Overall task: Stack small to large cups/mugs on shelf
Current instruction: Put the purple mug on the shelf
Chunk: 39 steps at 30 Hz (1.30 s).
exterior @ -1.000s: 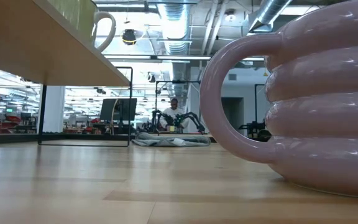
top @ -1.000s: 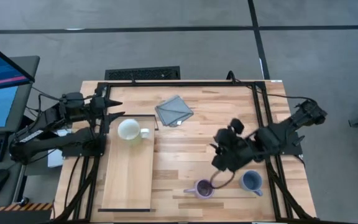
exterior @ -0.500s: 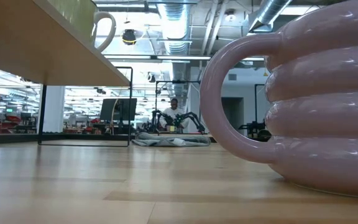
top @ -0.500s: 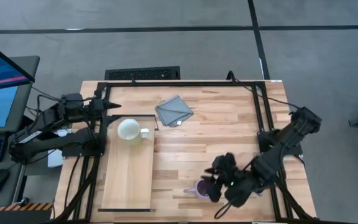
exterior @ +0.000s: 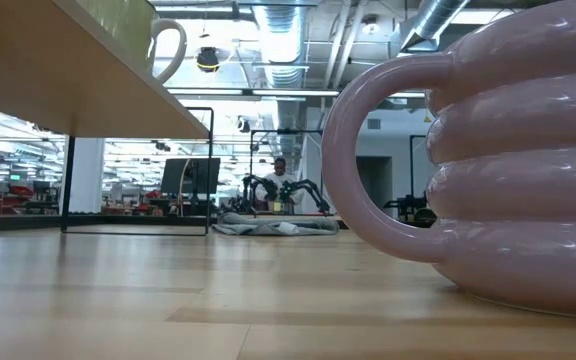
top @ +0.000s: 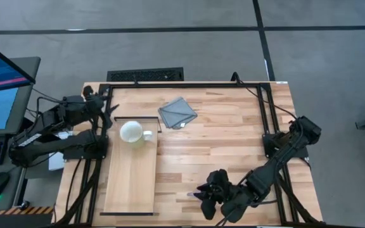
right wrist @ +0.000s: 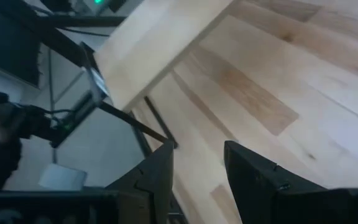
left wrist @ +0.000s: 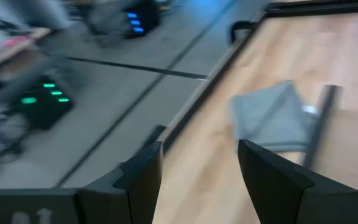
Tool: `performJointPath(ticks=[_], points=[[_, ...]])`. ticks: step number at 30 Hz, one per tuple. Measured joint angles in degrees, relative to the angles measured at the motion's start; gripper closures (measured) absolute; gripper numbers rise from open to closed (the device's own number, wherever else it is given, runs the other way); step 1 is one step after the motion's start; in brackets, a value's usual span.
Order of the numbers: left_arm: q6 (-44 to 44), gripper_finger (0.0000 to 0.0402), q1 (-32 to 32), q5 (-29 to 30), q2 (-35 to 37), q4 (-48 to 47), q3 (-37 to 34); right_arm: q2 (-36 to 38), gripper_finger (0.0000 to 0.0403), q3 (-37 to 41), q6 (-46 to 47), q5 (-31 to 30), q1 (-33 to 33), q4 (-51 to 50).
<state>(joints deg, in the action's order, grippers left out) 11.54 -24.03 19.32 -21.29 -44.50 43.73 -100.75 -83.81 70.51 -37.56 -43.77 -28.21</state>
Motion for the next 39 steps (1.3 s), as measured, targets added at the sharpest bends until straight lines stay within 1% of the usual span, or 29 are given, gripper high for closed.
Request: performJointPath(ticks=[4, 6, 10, 13, 17, 22, 26, 29, 31, 35, 39], points=[[1.4, 0.0199, 0.0, 6.7, 0.1, -0.5, 2.3, -0.6, 0.0239, 0.1, -1.7, 0.0, 0.0, 3.3], [1.3, 0.0199, 0.0, 7.6, 0.1, -2.0, 3.2, -0.8, 0.0239, 0.0, -1.9, 0.0, 0.0, 5.0], [0.9, 0.0199, 0.0, 7.6, 0.8, -2.7, 3.6, -1.9, 0.0239, 0.1, -2.0, 0.2, 0.0, 4.5], [1.4, 0.0199, 0.0, 9.2, 2.2, -1.9, 3.6, -1.7, 0.0239, 0.0, -2.0, 0.2, -0.1, 4.9], [2.8, 0.0199, 0.0, 15.1, 4.2, 0.3, 3.7, -1.8, 0.0239, 0.0, -3.4, 0.2, -0.1, 4.7], [1.6, 0.0199, 0.0, 18.0, 5.4, 3.7, 3.7, -1.8, 0.0239, 0.0, -4.9, 0.2, -0.1, 4.7], [1.6, 0.0199, 0.0, 24.0, 5.3, 6.6, 3.7, -1.8, 0.0239, 0.0, -4.9, 0.0, -0.1, 4.6], [1.3, 0.0199, 0.0, 23.7, 5.3, 6.0, 3.7, -1.8, 0.0239, 0.0, -3.0, 0.5, -0.1, 4.6], [0.8, 0.0199, 0.0, 22.7, 5.3, 5.0, 3.7, -1.8, 0.0239, 0.0, -1.0, 2.5, -0.2, 4.6], [-1.1, 0.0199, 0.0, 18.2, 5.3, 3.3, 3.7, -1.8, 0.0239, 0.0, 3.8, 6.9, -0.7, 4.6], [-1.5, 0.0199, 0.0, 17.0, 5.3, 3.2, 3.7, -1.8, 0.0239, 0.0, 6.8, 7.9, -1.2, 4.6]])
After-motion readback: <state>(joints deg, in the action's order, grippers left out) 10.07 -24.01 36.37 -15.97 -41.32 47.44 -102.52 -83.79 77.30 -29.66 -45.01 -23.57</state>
